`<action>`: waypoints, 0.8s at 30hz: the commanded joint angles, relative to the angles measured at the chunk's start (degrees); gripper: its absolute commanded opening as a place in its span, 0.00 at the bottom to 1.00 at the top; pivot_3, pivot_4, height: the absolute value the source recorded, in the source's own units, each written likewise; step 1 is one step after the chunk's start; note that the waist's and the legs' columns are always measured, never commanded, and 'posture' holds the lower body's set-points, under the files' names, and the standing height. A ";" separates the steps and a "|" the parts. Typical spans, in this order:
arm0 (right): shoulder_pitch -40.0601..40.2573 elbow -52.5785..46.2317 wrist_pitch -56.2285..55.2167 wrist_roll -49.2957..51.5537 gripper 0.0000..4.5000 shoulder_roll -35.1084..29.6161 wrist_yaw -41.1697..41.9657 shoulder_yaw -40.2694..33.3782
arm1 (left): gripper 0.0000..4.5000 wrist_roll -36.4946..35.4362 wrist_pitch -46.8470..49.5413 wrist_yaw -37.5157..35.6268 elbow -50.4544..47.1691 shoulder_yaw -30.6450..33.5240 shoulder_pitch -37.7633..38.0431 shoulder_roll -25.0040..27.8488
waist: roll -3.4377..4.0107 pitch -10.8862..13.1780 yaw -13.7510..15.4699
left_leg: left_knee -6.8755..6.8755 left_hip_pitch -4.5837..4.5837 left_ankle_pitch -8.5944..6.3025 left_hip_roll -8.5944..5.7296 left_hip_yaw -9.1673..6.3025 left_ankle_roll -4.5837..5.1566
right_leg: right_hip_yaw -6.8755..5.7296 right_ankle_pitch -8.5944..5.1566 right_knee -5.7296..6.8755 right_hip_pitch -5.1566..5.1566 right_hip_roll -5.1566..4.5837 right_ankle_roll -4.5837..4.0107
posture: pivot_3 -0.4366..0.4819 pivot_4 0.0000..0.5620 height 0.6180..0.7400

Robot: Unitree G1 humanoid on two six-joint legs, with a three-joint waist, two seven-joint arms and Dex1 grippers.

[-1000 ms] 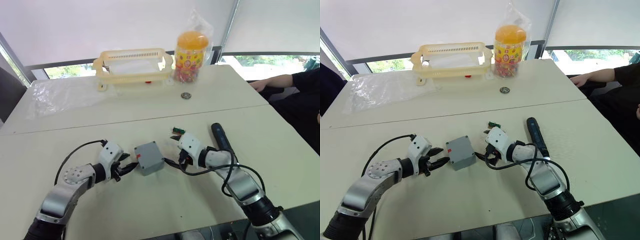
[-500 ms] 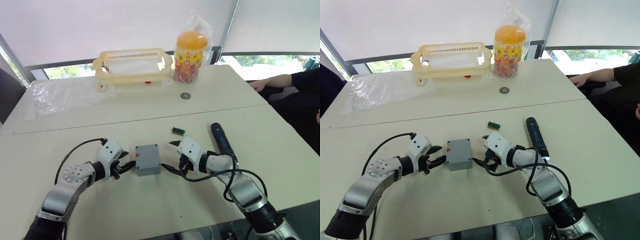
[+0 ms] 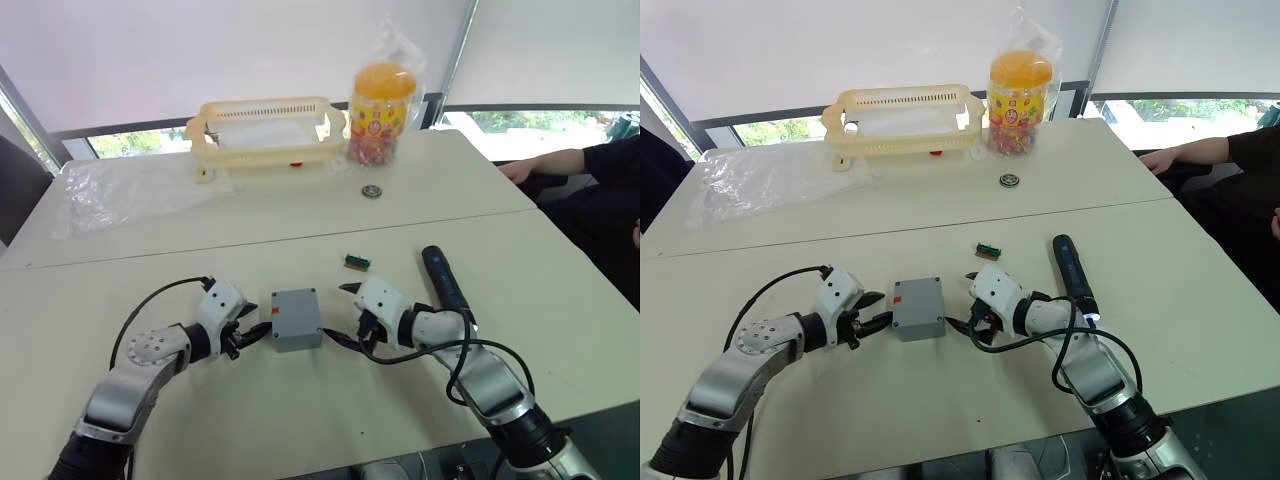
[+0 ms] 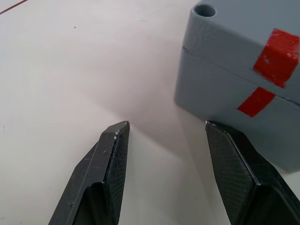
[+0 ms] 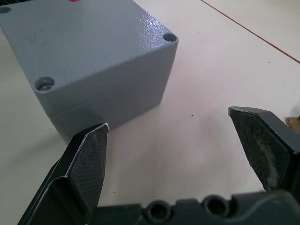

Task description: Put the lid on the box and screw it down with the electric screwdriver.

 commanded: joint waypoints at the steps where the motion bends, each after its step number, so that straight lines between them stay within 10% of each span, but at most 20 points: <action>1: 0.62 -4.15 1.42 1.99 1.00 -1.63 -0.67 -5.75 | 0.58 -3.08 0.65 -4.08 -4.62 4.26 1.02 4.48 | 0.00 0.00 0.00 | 0.00 0.00 0.00 0.00 0.00 0.00 | 0.00 0.00 0.00 0.00 0.00 0.00 | 0.48 0.27 1.00; 11: -0.58 -9.91 14.64 21.02 1.00 -2.17 -0.03 -24.86 | 0.58 -22.87 15.64 -15.86 -13.51 14.16 -8.27 19.07 | -0.04 0.00 0.04 | 0.02 0.00 0.01 -0.01 -0.03 -0.01 | -0.04 -0.01 0.03 0.03 -0.01 0.00 | 0.48 0.27 1.00; 24: -5.59 7.63 10.06 19.17 0.94 -5.20 4.13 -18.86 | 0.57 -27.10 20.28 -11.27 -20.78 7.59 -12.92 18.19 | -0.03 0.00 -0.14 | 0.02 0.03 0.01 0.00 0.00 -0.01 | 0.01 -0.01 0.03 0.02 0.04 0.00 | 0.48 0.27 1.00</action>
